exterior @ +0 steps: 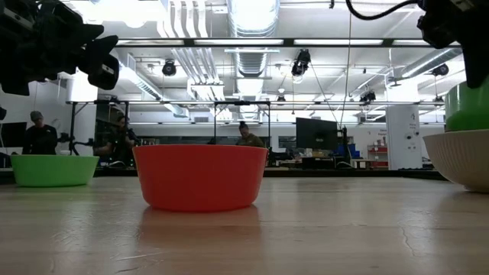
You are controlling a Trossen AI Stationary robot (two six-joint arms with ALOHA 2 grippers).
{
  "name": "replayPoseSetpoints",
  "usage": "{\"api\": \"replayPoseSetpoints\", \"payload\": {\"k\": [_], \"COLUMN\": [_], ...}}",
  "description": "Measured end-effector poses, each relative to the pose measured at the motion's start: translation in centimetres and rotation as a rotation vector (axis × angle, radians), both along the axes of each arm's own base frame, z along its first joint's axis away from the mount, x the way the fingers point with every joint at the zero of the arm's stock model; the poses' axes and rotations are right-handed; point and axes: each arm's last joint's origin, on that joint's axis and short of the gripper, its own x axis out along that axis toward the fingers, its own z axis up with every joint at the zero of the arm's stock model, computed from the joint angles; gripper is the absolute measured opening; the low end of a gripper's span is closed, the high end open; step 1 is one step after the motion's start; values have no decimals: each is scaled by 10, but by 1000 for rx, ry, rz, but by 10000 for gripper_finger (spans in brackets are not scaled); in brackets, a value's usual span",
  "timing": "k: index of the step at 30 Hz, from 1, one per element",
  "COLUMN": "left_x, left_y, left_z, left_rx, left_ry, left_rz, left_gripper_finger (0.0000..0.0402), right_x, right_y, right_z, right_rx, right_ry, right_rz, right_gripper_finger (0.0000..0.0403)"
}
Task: Nest bowls inside each other
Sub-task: Stack the top green bowl on the gray bowl
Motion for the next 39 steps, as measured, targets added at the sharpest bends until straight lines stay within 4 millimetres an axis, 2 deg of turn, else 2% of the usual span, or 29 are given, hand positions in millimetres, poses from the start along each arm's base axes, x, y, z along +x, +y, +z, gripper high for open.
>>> {"api": "replayPoseSetpoints", "payload": {"k": [21, 39], "left_x": [0, 0], "left_y": [0, 0], "left_z": [0, 0], "left_rx": [0, 0], "left_ry": [0, 0], "left_rz": [0, 0], "left_gripper_finger": [122, 122], "right_x": [35, 35], "right_y": [17, 17], "right_z": [-33, -31], "right_rx": [-63, -52], "right_ry": [141, 120], "right_rz": [-27, -39], "right_gripper_finger": [8, 9]}}
